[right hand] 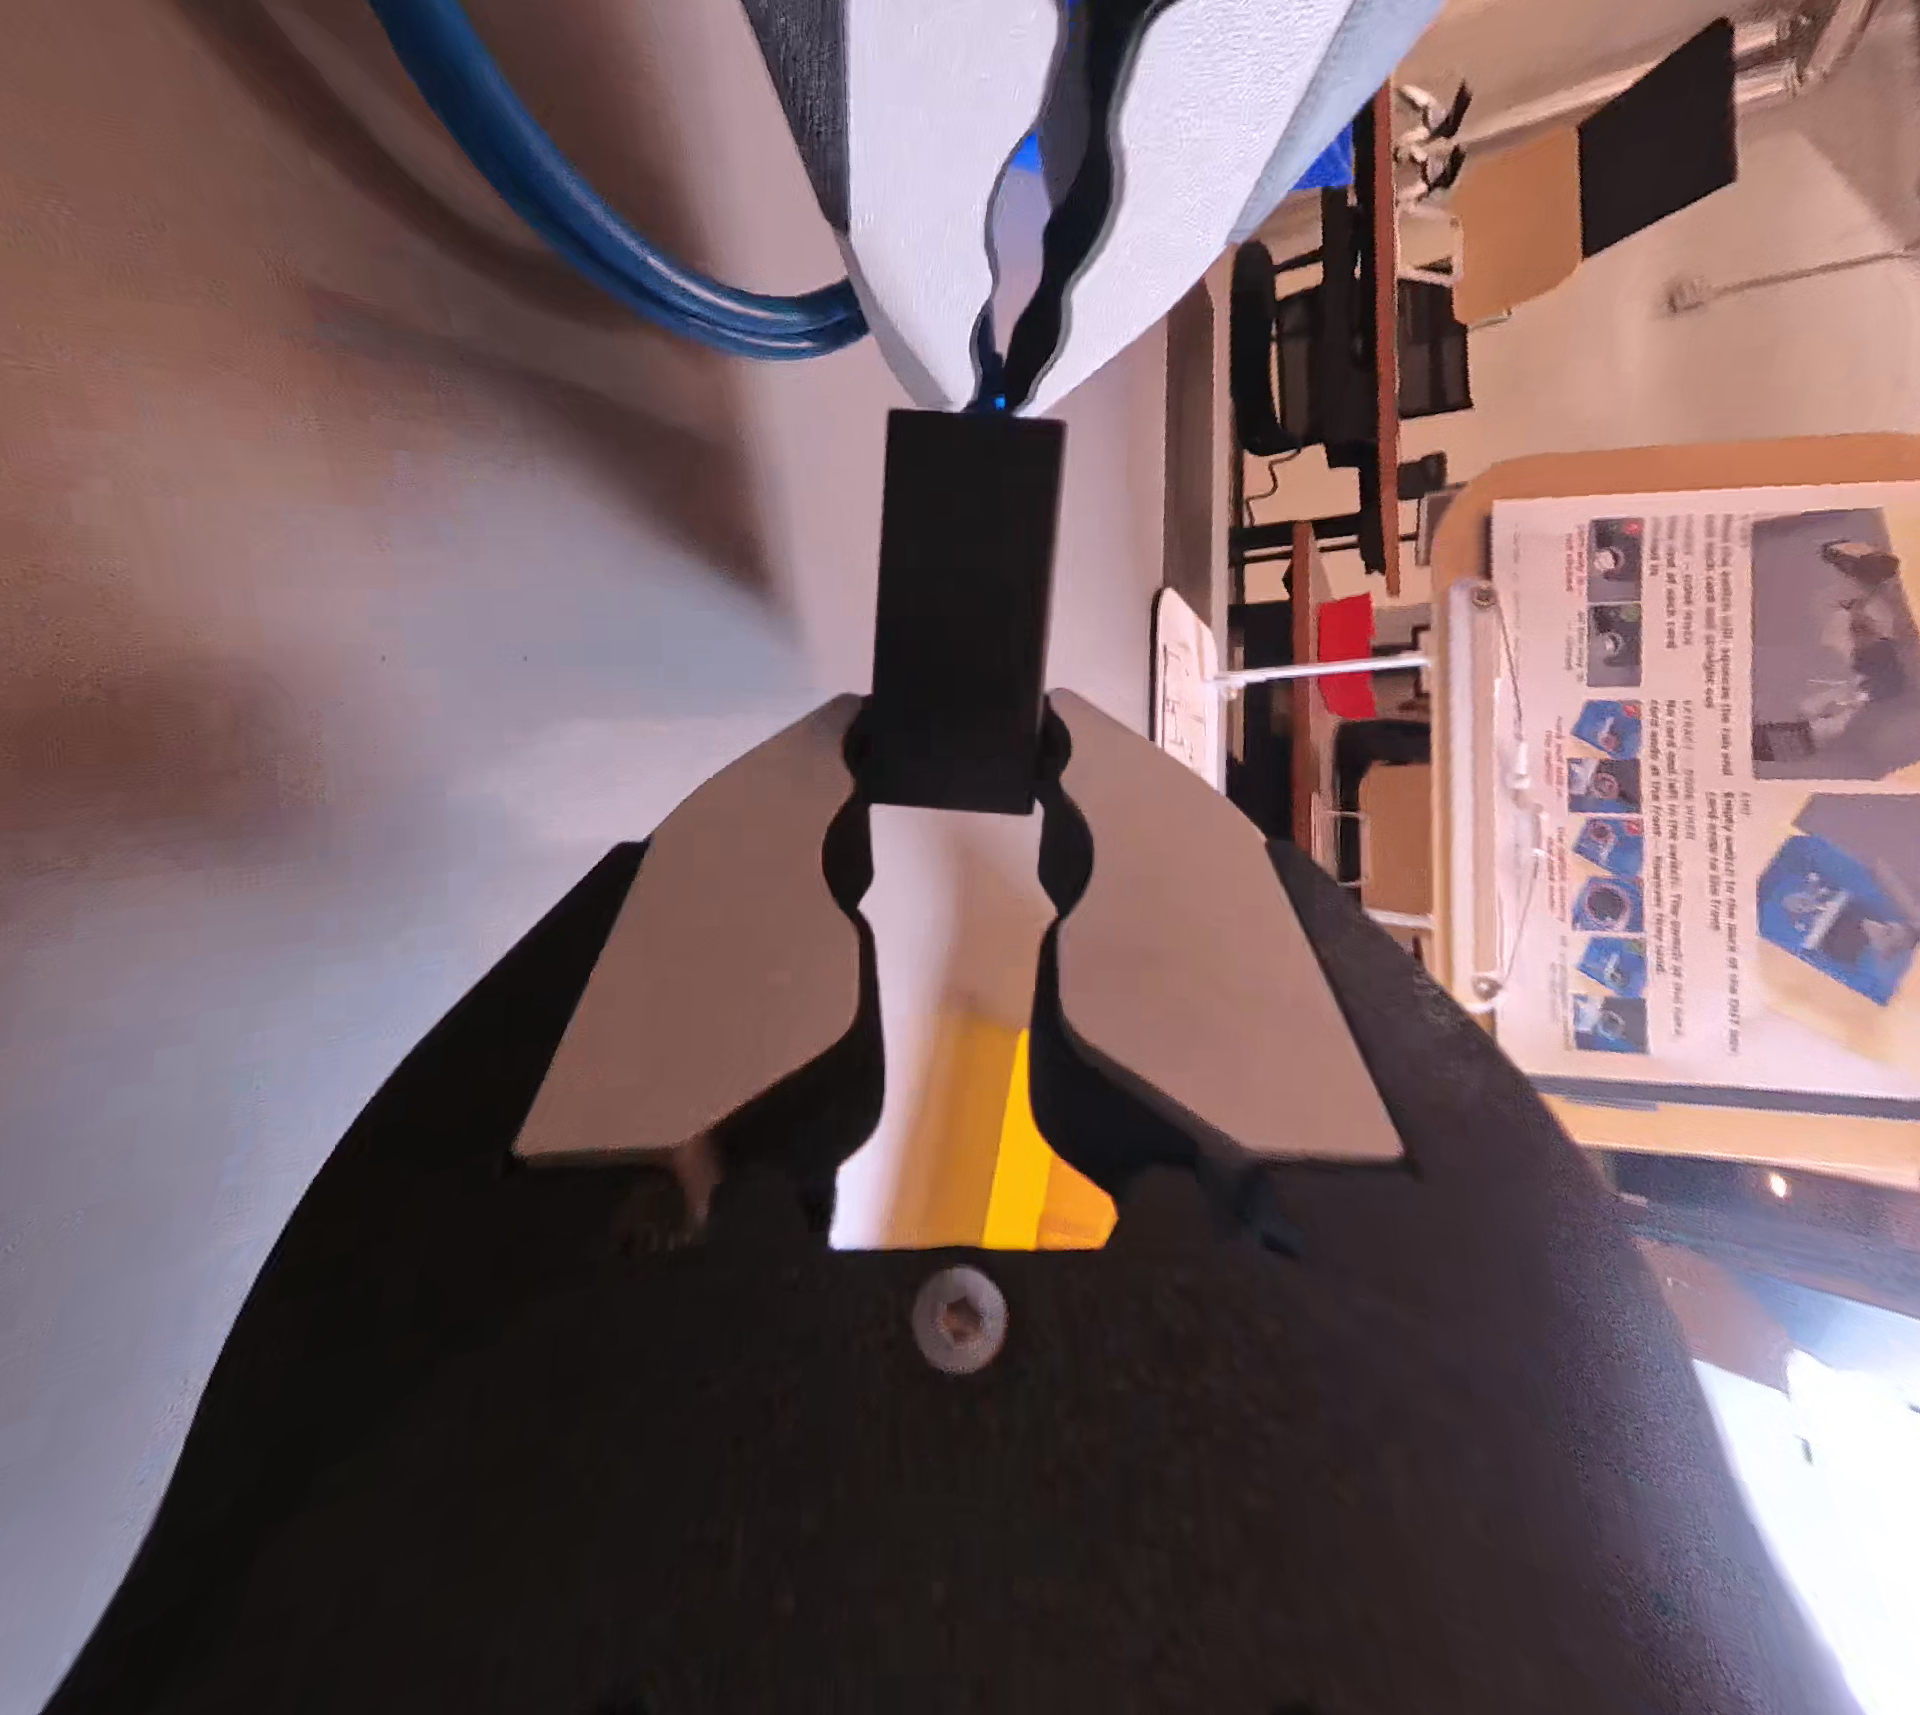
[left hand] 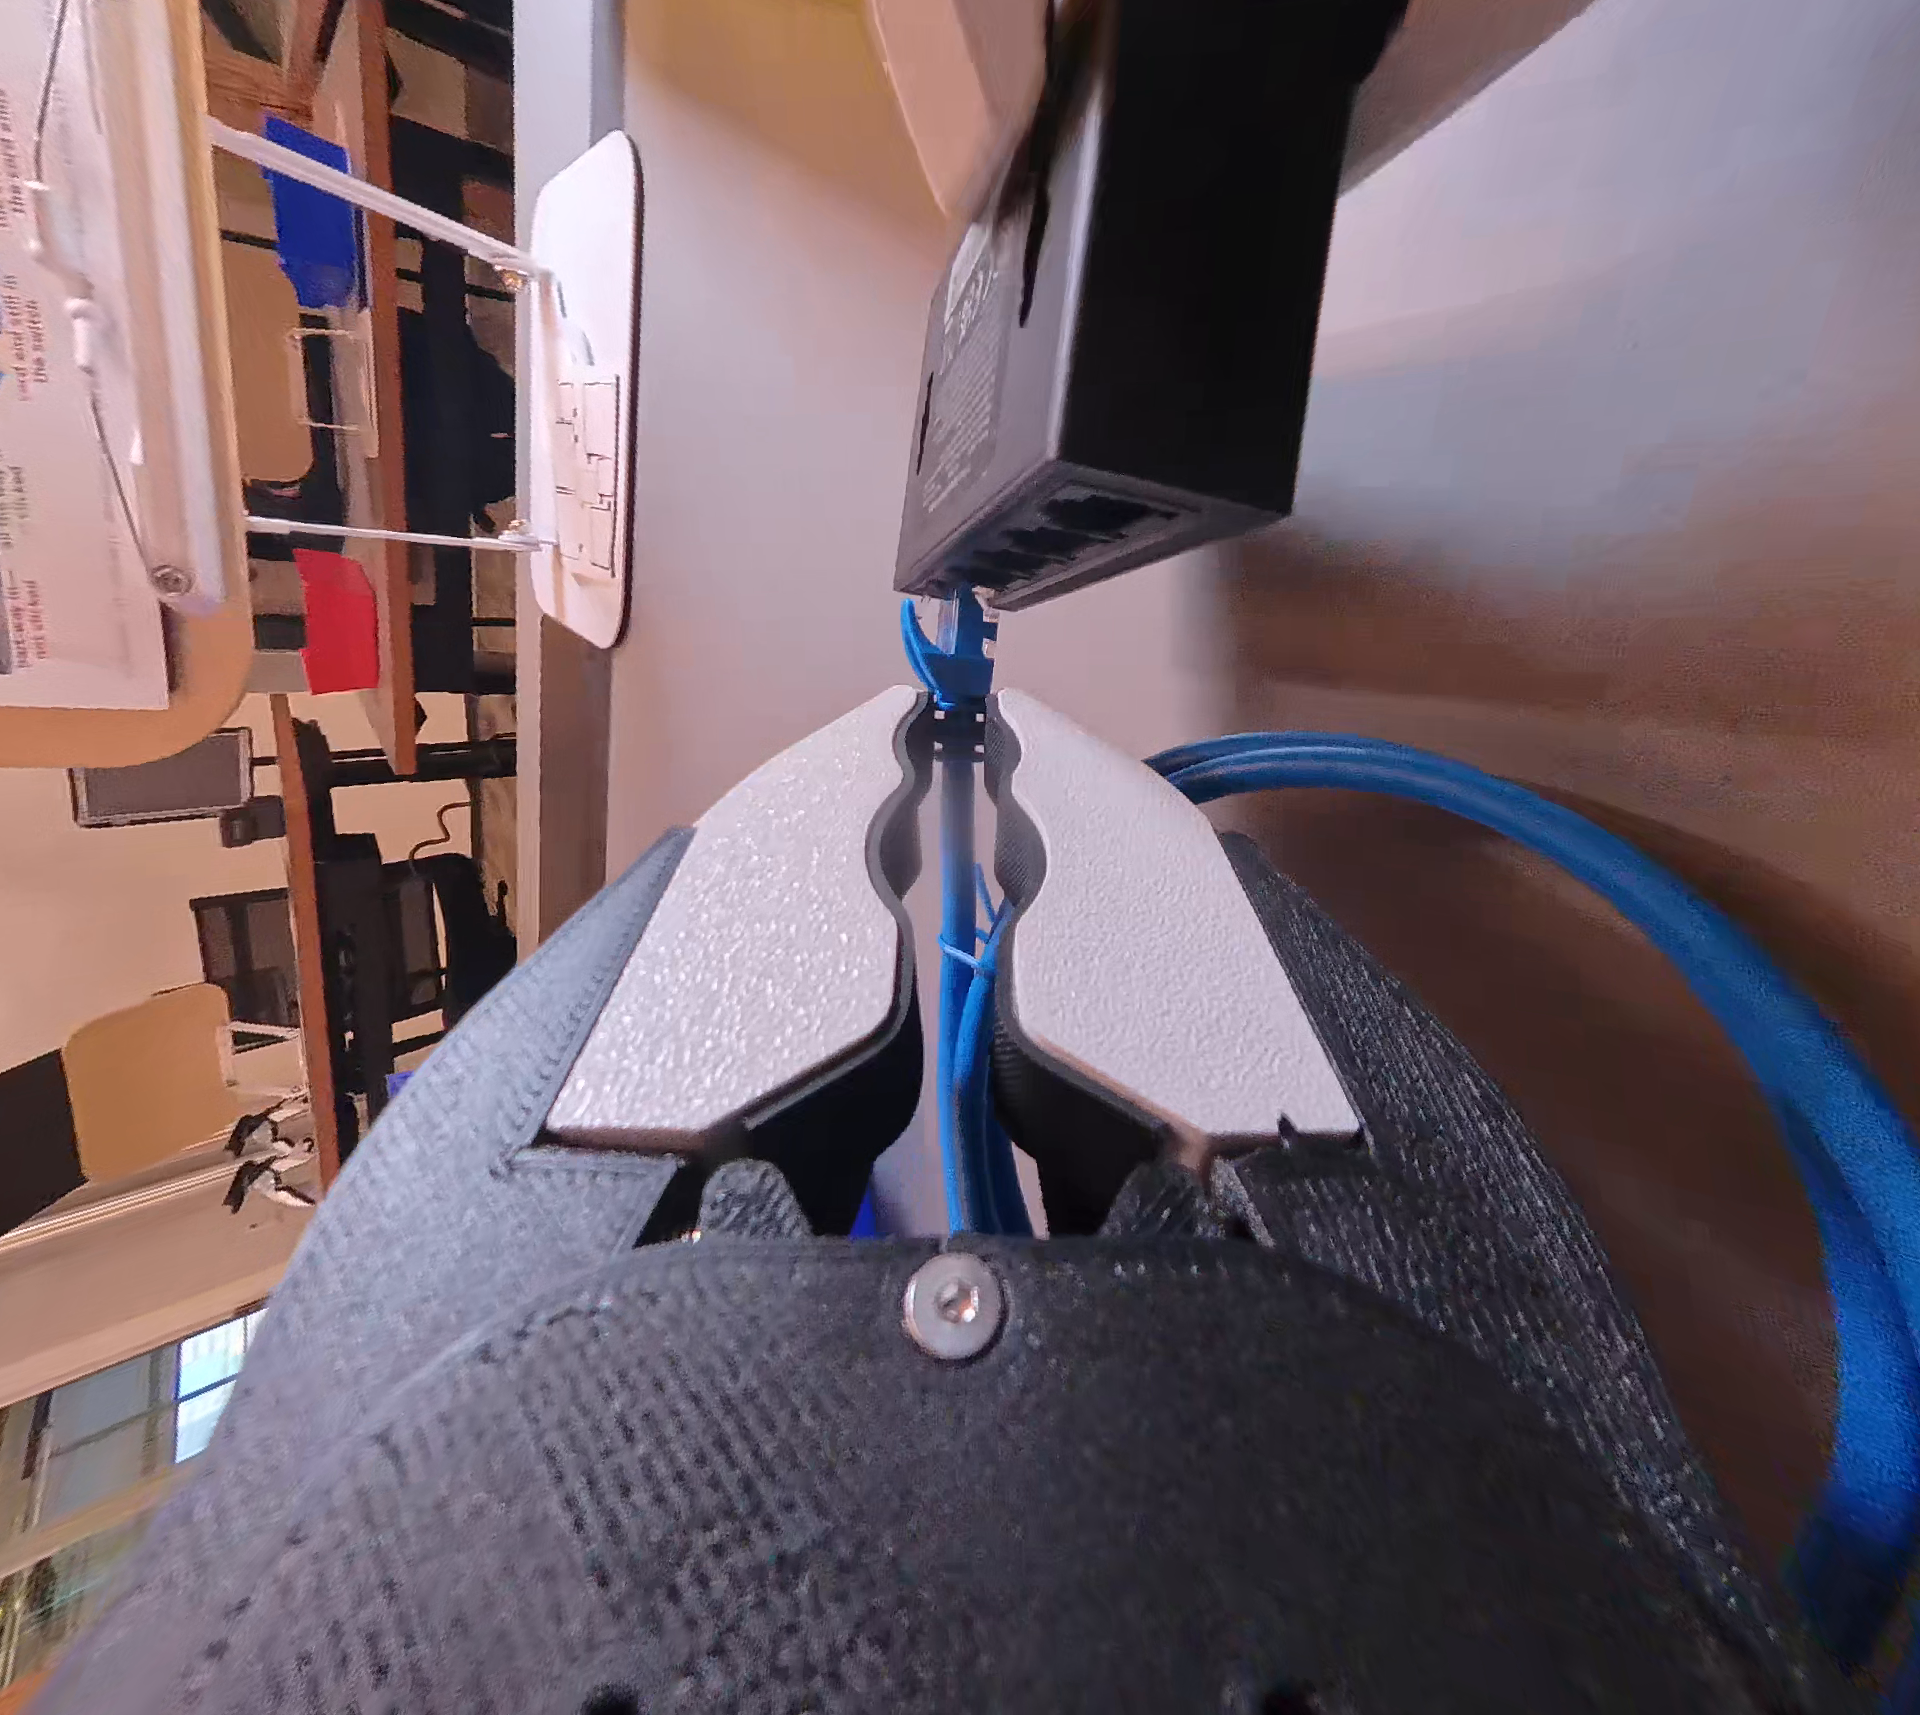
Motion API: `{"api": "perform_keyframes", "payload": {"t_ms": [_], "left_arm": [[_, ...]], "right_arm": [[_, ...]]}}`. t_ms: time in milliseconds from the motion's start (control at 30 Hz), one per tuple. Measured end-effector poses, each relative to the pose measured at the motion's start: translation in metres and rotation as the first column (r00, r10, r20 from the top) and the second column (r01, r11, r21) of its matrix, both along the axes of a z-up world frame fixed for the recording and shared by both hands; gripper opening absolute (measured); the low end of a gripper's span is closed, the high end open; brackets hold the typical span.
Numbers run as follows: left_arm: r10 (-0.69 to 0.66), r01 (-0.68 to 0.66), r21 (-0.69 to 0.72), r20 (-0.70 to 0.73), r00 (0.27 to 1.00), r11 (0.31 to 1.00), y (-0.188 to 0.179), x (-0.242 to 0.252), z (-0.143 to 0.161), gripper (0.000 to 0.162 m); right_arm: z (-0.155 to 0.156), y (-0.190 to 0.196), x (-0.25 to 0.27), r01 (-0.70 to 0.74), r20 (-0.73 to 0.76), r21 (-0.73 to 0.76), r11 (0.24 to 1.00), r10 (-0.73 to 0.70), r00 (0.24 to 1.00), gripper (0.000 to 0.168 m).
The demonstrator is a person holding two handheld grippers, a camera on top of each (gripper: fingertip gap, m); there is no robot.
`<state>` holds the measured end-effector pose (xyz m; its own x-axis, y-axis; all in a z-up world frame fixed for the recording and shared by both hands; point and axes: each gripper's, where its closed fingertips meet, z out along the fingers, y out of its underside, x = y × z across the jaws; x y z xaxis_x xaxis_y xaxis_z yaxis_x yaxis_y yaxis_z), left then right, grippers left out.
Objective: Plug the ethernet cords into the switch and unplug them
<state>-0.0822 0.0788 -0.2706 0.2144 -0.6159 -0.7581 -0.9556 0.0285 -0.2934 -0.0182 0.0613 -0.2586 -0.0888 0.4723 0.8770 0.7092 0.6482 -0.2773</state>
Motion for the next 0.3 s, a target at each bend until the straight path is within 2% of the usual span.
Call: {"api": "perform_keyframes", "payload": {"t_ms": [33,100,200,233,300], "left_arm": [[-0.001,0.001,-0.01,-0.017,1.0,1.0,-0.001,0.0,-0.003,0.009],[-0.019,0.019,-0.066,0.001,1.0,0.998,-0.005,0.002,-0.012,0.009],[-0.079,0.084,-0.146,0.041,0.996,0.986,-0.013,0.004,-0.016,0.01],[-0.098,0.117,-0.217,0.096,0.991,0.969,-0.019,0.006,-0.017,0.013],[-0.056,0.161,-0.349,0.291,0.955,0.923,-0.028,0.005,-0.004,0.019]], "right_arm": [[-0.005,0.0,0.0,-0.019,0.0,-0.013,1.0,0.019,1.0,0.029],[-0.014,0.003,0.003,-0.021,0.017,-0.075,0.997,0.023,1.0,0.028],[-0.02,0.009,0.008,-0.034,0.059,-0.043,0.998,0.037,0.998,0.028],[-0.021,0.009,0.009,-0.04,0.071,-0.024,0.999,0.042,0.997,0.028],[-0.021,0.01,0.01,-0.046,0.094,0.004,0.999,0.045,0.995,0.028]]}}
